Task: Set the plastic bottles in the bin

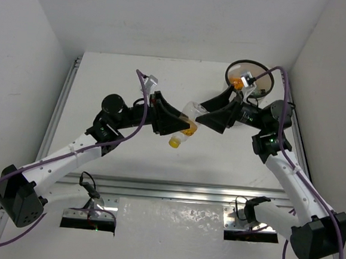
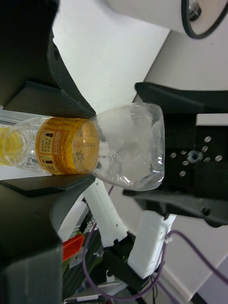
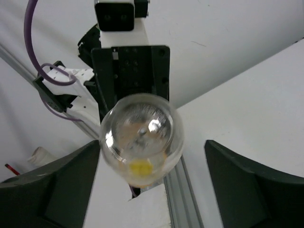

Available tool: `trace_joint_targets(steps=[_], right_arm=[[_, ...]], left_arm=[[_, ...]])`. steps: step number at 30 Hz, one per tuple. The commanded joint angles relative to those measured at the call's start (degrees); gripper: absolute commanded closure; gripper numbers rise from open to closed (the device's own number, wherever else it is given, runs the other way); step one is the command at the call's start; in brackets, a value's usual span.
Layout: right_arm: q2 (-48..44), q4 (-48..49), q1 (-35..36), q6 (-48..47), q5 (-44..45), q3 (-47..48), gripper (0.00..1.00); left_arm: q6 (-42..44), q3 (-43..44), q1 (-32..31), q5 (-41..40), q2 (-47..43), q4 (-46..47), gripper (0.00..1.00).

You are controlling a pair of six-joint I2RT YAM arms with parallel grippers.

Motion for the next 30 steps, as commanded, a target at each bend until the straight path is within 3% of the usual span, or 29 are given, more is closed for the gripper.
trace_joint_targets(steps=[1,4,6,7,8,9,10,11,12,13,14,15,16,17,19,20,21,22,24,26,30], right_arm=[[2.93,2.18,0.76,1.46,-0.68,5.35,0.16],[4.43,1.48,1.99,1.29,-0.86,6.68,0.39],[4.7,1.74,2.34,0.93,-1.38,6.77,0.5],[4.52,1.74,2.25,0.85,-1.82,6.68,0.76],[4.35,1.04,2.34,-0.2,-1.65,6.76,0.88],[4.08,-2.36,2.34,-1.34,-1.3,6.94,0.97],[3.21,-5.18,2.25,-5.35,1.05,7.9,1.0],[2.59,-9.47,2.08,-7.92,3.77,9.04,1.0],[1.98,-18.99,1.9,-10.81,7.54,10.27,1.0],[1.1,-23.44,1.73,-15.46,16.63,13.24,1.0],[0.83,-28.01,1.64,-17.24,21.59,14.92,1.0],[0.74,-35.8,1.46,-19.0,27.12,16.5,1.0],[1.26,-39.44,1.46,-20.41,33.53,18.43,1.0],[1.62,-42.61,1.2,-22.86,45.69,22.2,1.0],[2.58,-48.17,0.76,-25.16,56.57,25.03,1.0],[3.37,-48.7,0.76,-27.69,66.98,26.7,1.0],[4.6,-48.36,-0.28,-29.63,73.69,27.93,1.0],[4.61,-47.92,-0.82,-30.52,73.76,28.73,1.0],[7.15,-45.91,-3.27,-31.32,81.29,29.79,1.0],[9.52,-43.71,-5.99,-30.89,82.46,29.97,1.0],[13.74,-37.91,-8.99,-34.65,85.0,31.55,1.0]], left_arm=[[-3.38,0.48,-0.25,4.81,0.87,7.46,1.0],[-3.83,1.18,-0.42,4.99,2.1,8.08,0.97],[-3.3,3.01,-0.42,3.5,3.33,5.54,0.66],[-2.51,3.98,-0.42,2.45,3.68,3.7,0.52],[-0.85,5.04,-0.33,1.13,3.95,-0.76,0.34],[-0.05,7.13,-0.25,-3.06,4.21,-3.32,0.3],[1.43,8.11,-0.33,-9.71,4.21,-8.66,0.07],[2.41,9.43,-0.33,-9.78,4.21,-12.45,0.0],[3.02,12.4,-0.25,-19.44,4.3,-16.93,0.0],[3.12,13.82,-0.16,-25.8,4.39,-26.8,0.0],[2.42,15.58,-0.07,-32.56,4.48,-32.47,0.0],[1.81,17.42,-0.07,-45.16,4.3,-36.97,0.0],[-0.2,17.79,-0.07,-50.68,3.78,-44.32,0.0],[-0.92,17.96,-0.07,-58.74,1.68,-47.0,0.0],[-1.54,15.95,-0.07,-64.07,-1.74,-52.45,0.0],[-1.71,14.64,-0.07,-68.27,-5.42,-54.13,0.0],[-0.93,13.67,-0.07,-69.27,-8.94,-56.85,0.0],[0.29,13.66,-0.07,-69.28,-10.36,-57.83,0.0],[4.93,13.05,-0.07,-63.77,-12.39,-59.85,0.0],[7.15,12.96,-0.07,-57.52,-13.45,-61.7,0.0],[11.98,9.36,-0.16,-57.76,-16.7,-62.42,0.0]])
